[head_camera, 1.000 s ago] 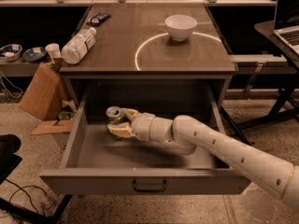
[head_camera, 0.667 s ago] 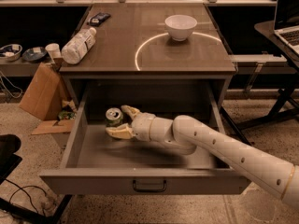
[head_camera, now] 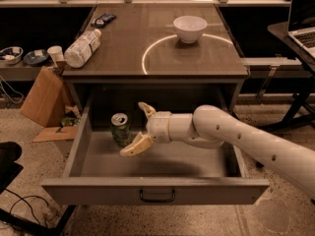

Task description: Place green can into top drawer

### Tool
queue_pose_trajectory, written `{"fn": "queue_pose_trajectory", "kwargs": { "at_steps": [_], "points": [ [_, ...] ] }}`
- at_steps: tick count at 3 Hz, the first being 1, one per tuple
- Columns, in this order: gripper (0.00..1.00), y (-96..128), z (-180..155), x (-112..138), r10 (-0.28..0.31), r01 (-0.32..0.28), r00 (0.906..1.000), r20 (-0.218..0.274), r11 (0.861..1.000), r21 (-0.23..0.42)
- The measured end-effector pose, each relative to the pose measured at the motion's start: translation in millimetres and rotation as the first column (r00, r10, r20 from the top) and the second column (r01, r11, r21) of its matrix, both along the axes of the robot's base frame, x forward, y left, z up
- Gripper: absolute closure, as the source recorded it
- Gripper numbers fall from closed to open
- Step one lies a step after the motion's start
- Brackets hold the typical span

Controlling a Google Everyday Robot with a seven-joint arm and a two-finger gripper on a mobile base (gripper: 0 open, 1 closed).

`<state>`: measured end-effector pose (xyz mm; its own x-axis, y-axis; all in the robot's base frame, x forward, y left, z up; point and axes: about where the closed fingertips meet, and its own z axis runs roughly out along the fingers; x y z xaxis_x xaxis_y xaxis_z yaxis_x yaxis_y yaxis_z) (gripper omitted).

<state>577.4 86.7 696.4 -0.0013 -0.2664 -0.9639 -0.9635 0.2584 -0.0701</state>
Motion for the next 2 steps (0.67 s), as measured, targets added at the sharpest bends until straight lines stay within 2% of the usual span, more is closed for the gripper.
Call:
{"fn": "queue_pose_trajectory", "kwargs": {
  "at_steps": [1,2],
  "points": [
    [0.00,-37.5,34.1,-19.8,0.054,-0.057,0.9982,-0.026,0.993,-0.101],
    [0.00,-81.8,73.1,-30.1,0.072,-0.083,0.9952,-0.066,0.980,-0.179]
  ]
}}
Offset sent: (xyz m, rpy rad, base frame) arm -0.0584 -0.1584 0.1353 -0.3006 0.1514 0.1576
